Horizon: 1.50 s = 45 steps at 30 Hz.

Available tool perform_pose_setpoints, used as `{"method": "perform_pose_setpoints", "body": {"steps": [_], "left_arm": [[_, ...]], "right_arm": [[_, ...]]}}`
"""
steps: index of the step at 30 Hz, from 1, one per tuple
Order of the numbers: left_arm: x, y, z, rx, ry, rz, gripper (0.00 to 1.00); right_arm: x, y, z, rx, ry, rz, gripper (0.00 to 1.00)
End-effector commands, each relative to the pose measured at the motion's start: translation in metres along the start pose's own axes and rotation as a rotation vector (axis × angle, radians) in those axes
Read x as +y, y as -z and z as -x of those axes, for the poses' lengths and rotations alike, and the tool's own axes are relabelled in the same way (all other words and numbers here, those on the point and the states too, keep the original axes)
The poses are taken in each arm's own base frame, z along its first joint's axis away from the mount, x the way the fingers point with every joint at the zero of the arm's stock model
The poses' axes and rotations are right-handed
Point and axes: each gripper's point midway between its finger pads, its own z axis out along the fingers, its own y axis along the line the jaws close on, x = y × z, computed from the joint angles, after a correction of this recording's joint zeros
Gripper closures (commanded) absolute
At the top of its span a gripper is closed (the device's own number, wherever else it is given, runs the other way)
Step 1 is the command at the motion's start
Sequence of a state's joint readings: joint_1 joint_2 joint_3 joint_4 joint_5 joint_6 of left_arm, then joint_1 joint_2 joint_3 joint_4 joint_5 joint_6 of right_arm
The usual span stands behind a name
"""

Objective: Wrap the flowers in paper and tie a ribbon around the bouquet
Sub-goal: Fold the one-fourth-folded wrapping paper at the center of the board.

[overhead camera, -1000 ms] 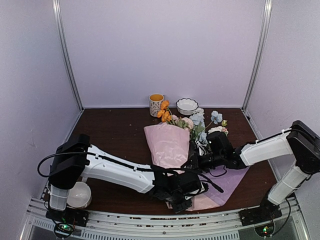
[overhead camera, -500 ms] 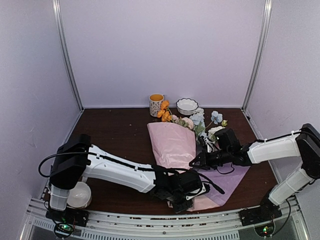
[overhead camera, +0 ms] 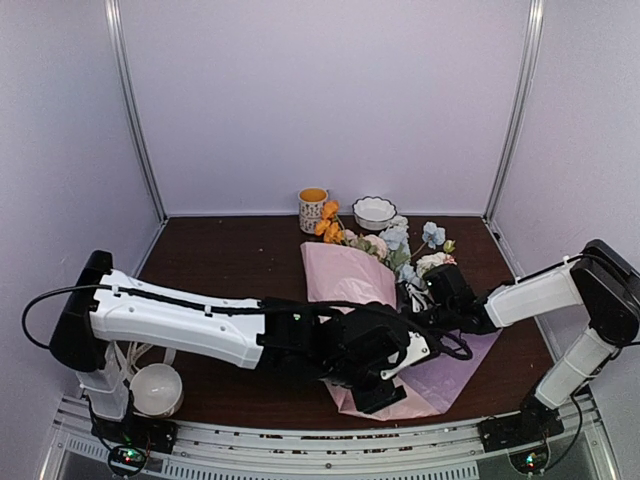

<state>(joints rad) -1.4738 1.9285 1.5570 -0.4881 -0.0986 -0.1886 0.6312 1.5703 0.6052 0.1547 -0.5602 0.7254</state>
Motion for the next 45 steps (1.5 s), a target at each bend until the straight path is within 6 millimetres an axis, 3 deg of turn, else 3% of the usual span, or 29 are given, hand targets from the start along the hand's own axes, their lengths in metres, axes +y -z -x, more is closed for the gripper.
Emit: {"method": "perform_pose_setpoints", "body": {"steps": [1, 5, 10, 15, 17, 20, 24, 25, 31, 37, 40, 43, 45], "left_arm": [[0.046, 0.005, -0.033, 0.09, 0.099, 0.228, 0.36], [0.06, -0.005, -0.061, 0.186, 0.117, 0.327, 0.32], [0.07, -0.019, -0.074, 0.228, 0.092, 0.396, 0.31], [0.083, -0.024, -0.08, 0.268, 0.066, 0.481, 0.37], [0.083, -0.027, -0.082, 0.271, 0.067, 0.482, 0.45], [0.077, -0.035, -0.084, 0.26, 0.06, 0.445, 0.71], [0.044, -0.053, -0.073, 0.181, 0.036, 0.255, 0.98], [0.038, -0.056, -0.071, 0.165, 0.033, 0.227, 1.0], [0.019, -0.068, -0.073, 0.185, -0.021, 0.128, 1.0], [-0.008, -0.08, -0.098, 0.292, -0.108, 0.023, 1.0], [-0.012, -0.082, -0.105, 0.308, -0.106, 0.014, 1.0], [-0.009, -0.082, -0.104, 0.307, -0.101, 0.035, 1.0], [-0.007, -0.082, -0.105, 0.312, -0.101, 0.047, 1.0]], "right_arm": [[-0.004, 0.0, 0.006, -0.027, 0.014, -0.014, 1.0], [-0.002, 0.0, 0.007, -0.029, 0.014, -0.01, 1.0], [-0.002, 0.001, 0.005, -0.022, 0.012, -0.006, 1.0], [-0.003, 0.002, 0.003, -0.017, 0.013, -0.008, 1.0], [-0.003, 0.002, 0.003, -0.016, 0.013, -0.009, 1.0], [-0.003, 0.002, 0.003, -0.016, 0.015, -0.009, 1.0], [-0.002, 0.002, 0.005, -0.02, 0.016, -0.008, 1.0], [-0.001, 0.002, 0.006, -0.023, 0.016, -0.008, 1.0], [0.002, 0.002, 0.013, -0.047, 0.01, -0.005, 1.0], [0.005, 0.014, 0.025, -0.115, 0.015, -0.023, 1.0], [0.002, 0.02, 0.027, -0.137, 0.027, -0.055, 1.0], [0.006, 0.027, 0.025, -0.114, 0.057, -0.07, 0.89], [0.016, 0.043, 0.025, -0.127, 0.092, -0.067, 0.85]]}}
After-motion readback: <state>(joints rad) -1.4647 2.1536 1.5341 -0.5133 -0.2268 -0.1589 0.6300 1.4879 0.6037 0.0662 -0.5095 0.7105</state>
